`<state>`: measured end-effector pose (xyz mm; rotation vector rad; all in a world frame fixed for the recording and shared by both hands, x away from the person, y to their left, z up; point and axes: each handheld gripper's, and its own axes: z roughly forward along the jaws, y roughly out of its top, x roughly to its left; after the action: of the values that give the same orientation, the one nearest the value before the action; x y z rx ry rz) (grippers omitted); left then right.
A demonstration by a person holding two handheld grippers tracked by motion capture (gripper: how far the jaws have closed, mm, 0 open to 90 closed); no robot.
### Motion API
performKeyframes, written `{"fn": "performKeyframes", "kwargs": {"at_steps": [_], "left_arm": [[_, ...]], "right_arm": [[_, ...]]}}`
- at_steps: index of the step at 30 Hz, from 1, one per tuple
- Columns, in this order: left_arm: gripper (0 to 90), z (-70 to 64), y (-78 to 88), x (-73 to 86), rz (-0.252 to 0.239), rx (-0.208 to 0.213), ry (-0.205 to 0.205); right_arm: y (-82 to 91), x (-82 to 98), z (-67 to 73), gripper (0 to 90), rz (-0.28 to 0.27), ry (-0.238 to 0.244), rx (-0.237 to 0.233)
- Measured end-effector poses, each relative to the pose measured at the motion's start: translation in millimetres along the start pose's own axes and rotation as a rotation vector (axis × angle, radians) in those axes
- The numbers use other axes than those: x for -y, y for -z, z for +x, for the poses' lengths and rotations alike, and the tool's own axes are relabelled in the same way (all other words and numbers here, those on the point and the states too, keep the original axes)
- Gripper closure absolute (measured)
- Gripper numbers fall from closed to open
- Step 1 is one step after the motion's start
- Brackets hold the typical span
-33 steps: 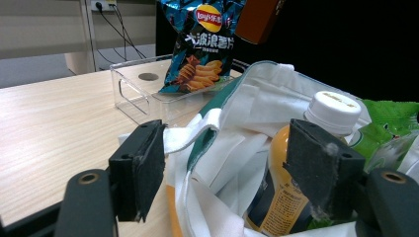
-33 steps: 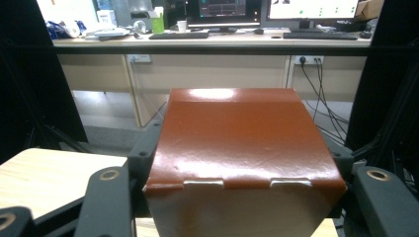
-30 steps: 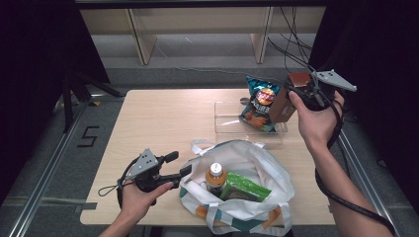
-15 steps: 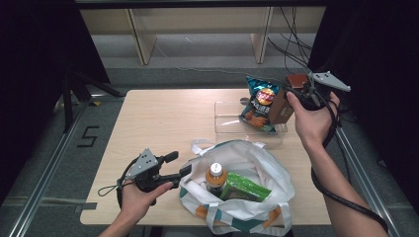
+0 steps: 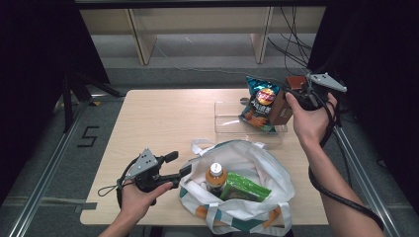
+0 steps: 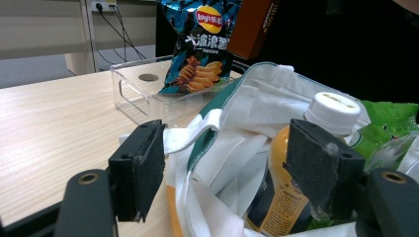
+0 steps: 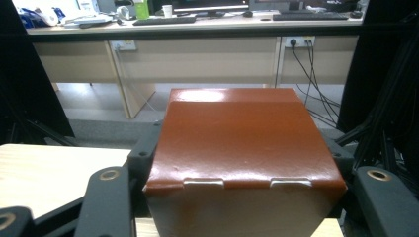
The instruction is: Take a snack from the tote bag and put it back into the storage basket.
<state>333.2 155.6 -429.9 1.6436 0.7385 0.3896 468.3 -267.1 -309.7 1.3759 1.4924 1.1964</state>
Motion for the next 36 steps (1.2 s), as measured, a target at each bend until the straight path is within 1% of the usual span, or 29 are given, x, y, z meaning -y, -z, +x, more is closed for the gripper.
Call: {"fn": "performKeyframes", "kwargs": {"at_steps": [1, 2, 5, 8, 10, 11, 12, 16, 17, 18, 19, 20, 21, 22, 23, 25, 26, 27, 30, 31, 32, 34, 35, 36], "left_arm": [[30.6, 0.0, 0.0, 0.1, 0.001, 0.001, 0.0], [30.6, 0.0, 0.0, 0.2, 0.001, 0.001, 0.001], [30.6, -0.1, 0.0, 0.3, 0.002, 0.002, 0.001], [30.6, -0.3, 0.2, 0.4, 0.0, 0.002, 0.007], [30.6, -0.2, 0.5, 0.2, -0.002, 0.0, 0.008], [30.6, 0.2, 0.6, 0.1, -0.003, 0.0, 0.002], [30.6, -0.2, 0.5, 0.2, -0.003, -0.001, 0.009], [30.6, -0.4, 0.2, 0.5, 0.0, 0.001, 0.01], [30.6, -0.1, 0.1, 0.3, 0.0, 0.003, 0.002], [30.6, -0.1, 0.0, 0.2, -0.001, 0.003, 0.002], [30.6, -0.1, 0.0, 0.1, -0.002, 0.002, 0.003], [30.6, -0.3, 0.0, 0.2, -0.003, 0.004, 0.008], [30.6, -0.7, 0.1, 0.4, -0.001, 0.001, 0.016], [30.6, -0.6, 0.1, 0.5, -0.001, -0.001, 0.016], [30.6, -0.2, 0.1, 0.4, -0.001, 0.001, 0.01], [30.6, -0.2, -0.1, 0.3, -0.001, 0.002, 0.008], [30.6, -0.1, -0.2, 0.2, -0.001, 0.003, 0.004], [30.6, -0.2, -0.3, 0.3, -0.001, 0.004, 0.004], [30.6, -0.1, -0.6, 0.5, -0.002, 0.008, 0.003], [30.6, 0.1, -1.4, 0.7, -0.01, 0.016, 0.005], [30.6, 0.0, -1.4, 0.7, -0.009, 0.014, 0.006], [30.6, -0.2, -1.4, 0.6, -0.009, 0.016, 0.006], [30.6, -0.3, -1.4, 0.7, -0.008, 0.016, 0.006], [30.6, -0.3, -1.4, 0.7, -0.008, 0.016, 0.006]], "right_arm": [[-1.1, 0.4, -0.5, 38.9, 0.002, -0.002, 0.001], [-1.4, 1.2, 0.5, 38.9, 0.008, -0.019, 0.004], [-3.4, 2.2, -1.1, 38.9, 0.009, -0.007, 0.01], [-4.0, 2.9, -0.1, 38.9, 0.015, -0.021, 0.011], [-5.0, 2.9, -0.3, 38.9, 0.015, -0.021, 0.011], [-5.5, 2.9, -0.9, 38.9, 0.012, -0.014, 0.012], [-6.0, 2.7, -1.8, 38.9, 0.012, -0.001, 0.011], [-7.2, 3.4, -0.8, 38.9, 0.018, -0.016, 0.019], [-7.8, 3.7, -0.7, 38.9, 0.016, -0.017, 0.019], [-7.7, 3.9, -0.9, 38.9, 0.025, -0.017, 0.016], [-8.8, 4.3, -1.9, 38.9, 0.019, -0.003, 0.019], [-9.1, 4.8, -0.9, 38.9, 0.023, -0.016, 0.021], [-9.5, 4.9, -1.0, 38.9, 0.024, -0.015, 0.02], [-10.1, 5.2, -2.0, 38.9, 0.026, 0.001, 0.019], [-10.8, 5.9, -2.1, 38.9, 0.019, 0.001, 0.019], [-11.5, 6.5, -1.6, 38.9, 0.025, -0.009, 0.026], [-12.2, 6.8, -1.8, 38.9, 0.023, -0.007, 0.025], [-12.7, 7.1, -2.8, 38.9, 0.021, 0.006, 0.024], [-13.4, 7.8, -1.0, 38.9, 0.035, -0.012, 0.034], [-13.7, 8.0, -1.2, 38.9, 0.037, -0.01, 0.029], [-14.1, 8.3, -1.3, 38.9, 0.034, -0.008, 0.03], [-14.2, 8.9, -0.4, 38.9, 0.037, -0.019, 0.035], [-14.8, 9.0, -1.5, 38.9, 0.033, -0.004, 0.037], [-15.2, 9.2, -1.4, 38.9, 0.035, -0.004, 0.035]]}}
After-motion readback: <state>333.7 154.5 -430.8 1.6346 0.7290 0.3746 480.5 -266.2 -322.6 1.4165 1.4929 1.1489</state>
